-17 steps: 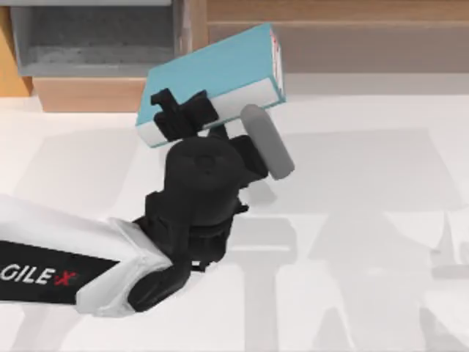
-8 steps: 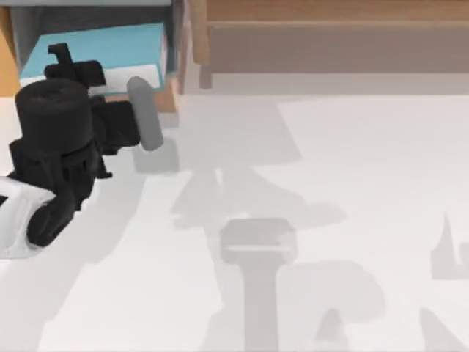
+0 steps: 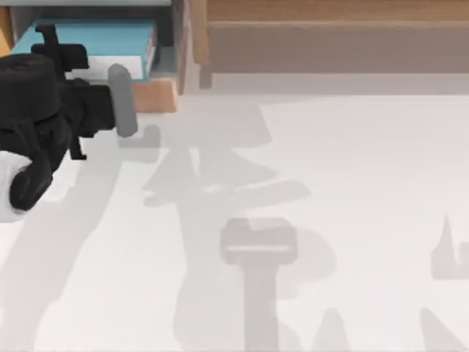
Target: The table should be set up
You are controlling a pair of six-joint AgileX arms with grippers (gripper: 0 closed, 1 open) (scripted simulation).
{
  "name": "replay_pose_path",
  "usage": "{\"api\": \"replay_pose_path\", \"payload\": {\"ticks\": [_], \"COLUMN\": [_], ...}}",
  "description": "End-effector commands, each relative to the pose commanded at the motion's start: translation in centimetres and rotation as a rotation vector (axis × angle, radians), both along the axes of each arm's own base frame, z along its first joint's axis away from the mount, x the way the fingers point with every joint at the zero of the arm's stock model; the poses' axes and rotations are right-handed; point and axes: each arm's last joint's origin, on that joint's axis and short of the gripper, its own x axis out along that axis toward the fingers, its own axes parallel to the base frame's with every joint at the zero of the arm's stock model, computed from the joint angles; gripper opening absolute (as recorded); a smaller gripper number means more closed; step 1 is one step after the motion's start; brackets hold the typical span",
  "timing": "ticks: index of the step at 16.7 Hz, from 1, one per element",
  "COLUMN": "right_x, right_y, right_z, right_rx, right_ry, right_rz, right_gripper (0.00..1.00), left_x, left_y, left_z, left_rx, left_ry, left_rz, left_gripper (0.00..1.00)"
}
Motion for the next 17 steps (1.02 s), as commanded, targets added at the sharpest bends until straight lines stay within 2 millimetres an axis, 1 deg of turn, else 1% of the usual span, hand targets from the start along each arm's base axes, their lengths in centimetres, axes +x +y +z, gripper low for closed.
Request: {"api": "replay_pose_path", "payload": {"ticks": [5, 8, 11, 16, 17], "right_x": [0.0, 0.0, 0.0, 0.0, 0.0], "right_y": [0.0, 0.0, 0.0, 0.0, 0.0], "right_z": [0.0, 0.0, 0.0, 0.0, 0.0], "right_rx": [0.0, 0.0, 0.0, 0.0, 0.0], "right_ry": [0.0, 0.0, 0.0, 0.0, 0.0], "right_rz": [0.0, 0.0, 0.0, 0.0, 0.0], "right_gripper": [1.0, 1.0, 1.0, 1.0, 1.0], "left_x": [0.0, 1.3, 2.7, 3.0, 3.0], "left_y": [-0.1, 0.0, 0.0, -0.1, -0.1], "left_z": [0.0, 0.3, -0.2, -0.5, -0.5], "left_rx": [0.001, -0.002, 0.0, 0.0, 0.0], "left_ry": [-0.002, -0.02, -0.007, 0.0, 0.0], "left_rz": [0.0, 0.006, 0.004, 0.0, 0.0], "left_gripper": [0.0, 0.0, 0.0, 0.0, 0.08]}}
